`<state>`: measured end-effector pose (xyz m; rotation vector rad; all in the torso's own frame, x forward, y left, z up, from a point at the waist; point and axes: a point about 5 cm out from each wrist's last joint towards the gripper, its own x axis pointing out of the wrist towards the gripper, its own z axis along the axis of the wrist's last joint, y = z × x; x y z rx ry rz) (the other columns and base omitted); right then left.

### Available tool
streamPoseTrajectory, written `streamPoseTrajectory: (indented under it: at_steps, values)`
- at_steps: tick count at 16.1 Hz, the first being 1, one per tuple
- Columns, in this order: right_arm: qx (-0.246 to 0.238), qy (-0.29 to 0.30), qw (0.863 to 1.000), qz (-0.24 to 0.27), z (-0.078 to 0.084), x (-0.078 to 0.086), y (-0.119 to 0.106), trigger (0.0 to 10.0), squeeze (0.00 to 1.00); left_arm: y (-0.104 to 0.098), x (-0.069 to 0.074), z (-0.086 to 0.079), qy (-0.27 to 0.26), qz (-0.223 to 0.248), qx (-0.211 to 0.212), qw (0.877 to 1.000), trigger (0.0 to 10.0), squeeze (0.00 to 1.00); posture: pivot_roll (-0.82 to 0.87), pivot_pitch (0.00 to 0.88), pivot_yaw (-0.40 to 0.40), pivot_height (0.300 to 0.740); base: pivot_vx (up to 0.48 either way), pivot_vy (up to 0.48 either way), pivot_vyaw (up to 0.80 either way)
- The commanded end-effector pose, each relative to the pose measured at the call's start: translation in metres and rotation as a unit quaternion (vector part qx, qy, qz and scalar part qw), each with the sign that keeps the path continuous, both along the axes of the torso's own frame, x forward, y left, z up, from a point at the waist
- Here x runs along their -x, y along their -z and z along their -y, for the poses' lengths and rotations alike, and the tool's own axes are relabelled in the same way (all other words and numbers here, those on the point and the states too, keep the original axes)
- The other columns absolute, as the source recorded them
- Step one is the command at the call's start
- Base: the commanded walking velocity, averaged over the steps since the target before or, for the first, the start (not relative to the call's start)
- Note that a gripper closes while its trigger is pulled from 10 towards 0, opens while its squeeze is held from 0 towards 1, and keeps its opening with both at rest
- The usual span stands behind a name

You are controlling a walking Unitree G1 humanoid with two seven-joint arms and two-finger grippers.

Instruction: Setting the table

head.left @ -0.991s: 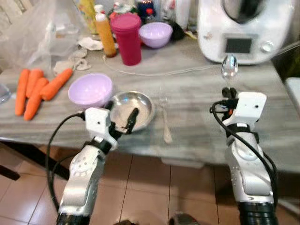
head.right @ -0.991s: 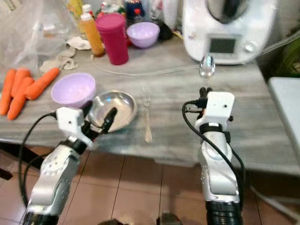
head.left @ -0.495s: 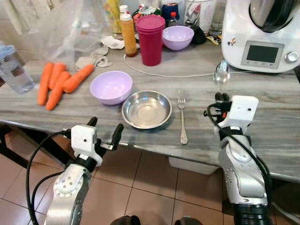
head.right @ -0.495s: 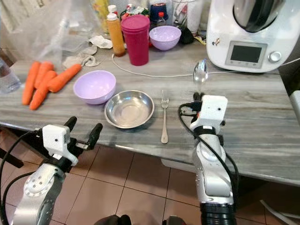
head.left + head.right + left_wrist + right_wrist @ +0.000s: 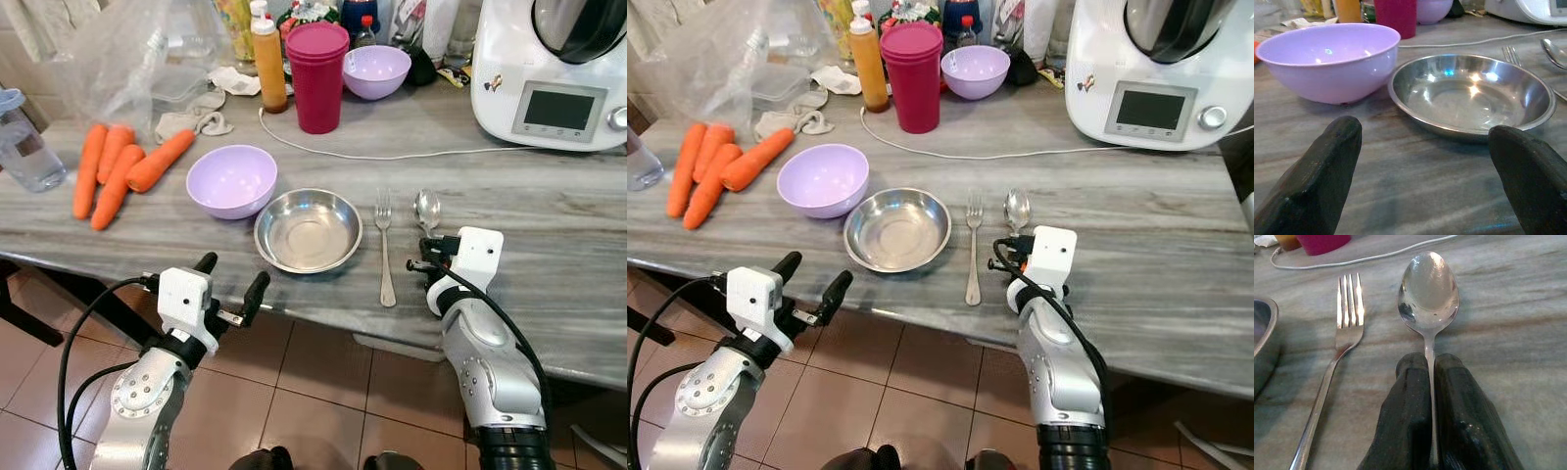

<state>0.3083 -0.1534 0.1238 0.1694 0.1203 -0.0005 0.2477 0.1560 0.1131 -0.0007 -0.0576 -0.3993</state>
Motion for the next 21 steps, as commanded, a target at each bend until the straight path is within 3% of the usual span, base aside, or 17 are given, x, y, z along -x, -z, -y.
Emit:
streamPoseTrajectory:
  at_steps: [1, 7, 13, 15, 16, 17, 21]
  values:
    - [-0.004, -0.009, 1.000, -0.022, -0.003, -0.001, 0.005, 10.0, 0.00, 0.000, 0.003, -0.001, 0.006, -0.004, -0.004, 1.000, 10.0, 0.00, -0.15, 0.167, 0.069, 0.740, 0.000, 0.000, 0.00]
    - [-0.010, -0.044, 0.998, -0.040, -0.020, 0.003, 0.008, 10.0, 0.00, 0.003, 0.007, 0.001, 0.033, -0.014, -0.004, 0.999, 10.0, 0.00, -0.15, 0.172, 0.063, 0.740, 0.000, 0.000, 0.00]
    - [0.011, -0.025, 0.997, -0.073, -0.013, 0.010, 0.014, 10.0, 0.00, 0.005, 0.008, 0.004, 0.042, -0.015, -0.002, 0.999, 10.0, 0.00, -0.16, 0.176, 0.062, 0.740, 0.000, 0.000, 0.00]
    - [0.019, -0.026, 0.996, -0.082, -0.012, 0.014, 0.017, 10.0, 0.63, 0.005, 0.007, 0.005, 0.045, -0.016, -0.001, 0.999, 10.0, 0.00, -0.16, 0.176, 0.063, 0.740, 0.000, 0.000, 0.00]
    - [0.025, -0.028, 0.996, -0.083, -0.012, 0.015, 0.018, 10.0, 0.89, 0.004, 0.007, 0.006, 0.046, -0.016, -0.001, 0.999, 10.0, 0.00, -0.16, 0.176, 0.063, 0.740, 0.000, 0.000, 0.00]
    - [0.029, -0.027, 0.996, -0.084, -0.011, 0.016, 0.018, 10.0, 1.00, 0.004, 0.007, 0.007, 0.050, -0.015, 0.001, 0.999, 10.0, 0.00, -0.16, 0.176, 0.063, 0.740, 0.000, 0.000, 0.00]
    - [0.036, -0.032, 0.995, -0.082, -0.009, 0.016, 0.018, 10.0, 1.00, 0.000, 0.007, 0.013, 0.085, -0.009, 0.015, 0.996, 10.0, 0.00, -0.16, 0.175, 0.061, 0.740, 0.000, 0.000, 0.00]
